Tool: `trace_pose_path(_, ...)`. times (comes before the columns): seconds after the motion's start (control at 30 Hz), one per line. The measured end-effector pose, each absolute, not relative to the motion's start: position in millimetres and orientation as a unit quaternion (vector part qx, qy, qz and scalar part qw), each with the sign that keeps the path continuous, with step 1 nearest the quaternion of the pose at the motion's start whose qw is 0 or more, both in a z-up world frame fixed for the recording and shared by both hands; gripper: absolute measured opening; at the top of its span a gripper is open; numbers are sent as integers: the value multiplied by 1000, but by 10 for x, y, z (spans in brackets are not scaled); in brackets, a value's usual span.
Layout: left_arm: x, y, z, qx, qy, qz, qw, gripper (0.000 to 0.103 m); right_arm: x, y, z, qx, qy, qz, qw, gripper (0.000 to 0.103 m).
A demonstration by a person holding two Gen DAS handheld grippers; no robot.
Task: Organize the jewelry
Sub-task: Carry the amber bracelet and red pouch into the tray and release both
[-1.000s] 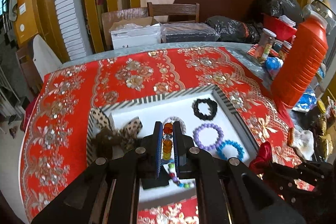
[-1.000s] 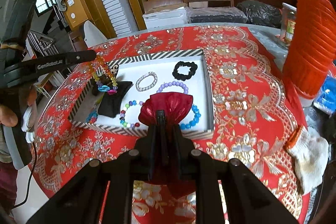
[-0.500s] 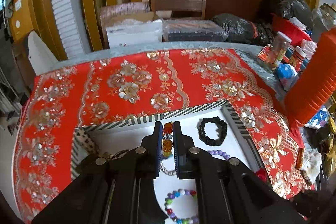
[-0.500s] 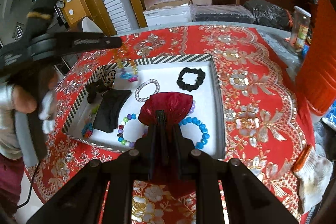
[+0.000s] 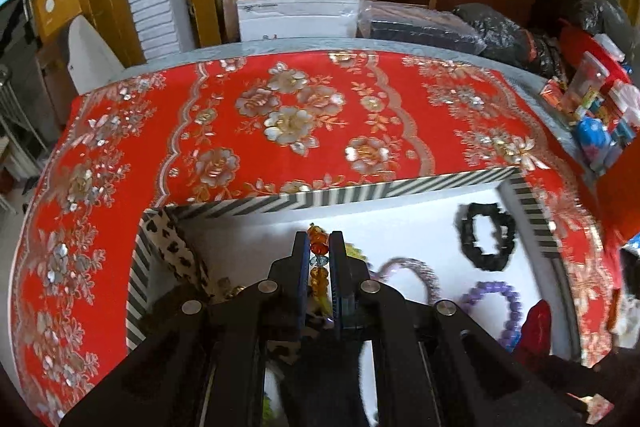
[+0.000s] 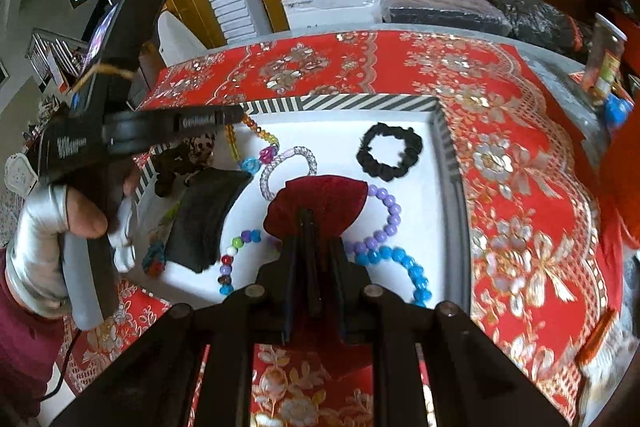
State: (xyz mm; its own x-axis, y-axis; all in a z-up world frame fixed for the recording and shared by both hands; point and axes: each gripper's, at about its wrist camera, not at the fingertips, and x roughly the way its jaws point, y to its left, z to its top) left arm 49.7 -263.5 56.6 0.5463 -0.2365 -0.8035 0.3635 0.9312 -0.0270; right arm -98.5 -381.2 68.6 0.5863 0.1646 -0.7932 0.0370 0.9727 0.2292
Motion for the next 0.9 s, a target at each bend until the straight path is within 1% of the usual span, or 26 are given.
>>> trace_pose_path(0.2, 604, -2580, 450, 61, 457, -159, 873, 0, -823, -3734, 519, 116, 465, 45, 876, 16)
trace_pose_path(0.47, 554, -2567, 474, 57, 445, -162, 879, 0, -758, -3756, 275, 105, 492, 31, 864, 16)
trace_pose_path(0.67, 540, -2567, 481, 51, 445, -162, 879, 0, -762, -3818, 243, 112, 487, 24, 866, 16)
trace_pose_path(0.7, 532, -2567, 488, 48, 445, -166, 879, 6, -759, -3807, 236, 114, 486, 29, 866, 16)
trace_pose_path(0.73, 522, -2568, 497, 44, 445, -170, 878, 14, -754, -3801, 232, 116, 486, 31, 866, 16)
trace_pose_path(0.77, 509, -2560, 510, 40, 444, -174, 878, 18, -756, -3798, 233, 119, 484, 30, 866, 18)
trace_pose_path(0.8, 495, -2553, 527, 36, 443, -174, 879, 20, -758, -3801, 236, 120, 484, 28, 866, 23)
trace_pose_path(0.83, 481, -2547, 549, 35, 441, -174, 880, 20, -761, -3807, 242, 123, 484, 27, 866, 27)
trace_pose_path(0.87, 465, -2546, 575, 35, 439, -176, 880, 20, -774, -3827, 257, 132, 480, 27, 867, 35)
trace_pose_path(0.9, 449, -2546, 597, 35, 438, -178, 881, 20, -792, -3848, 278, 141, 476, 27, 868, 41)
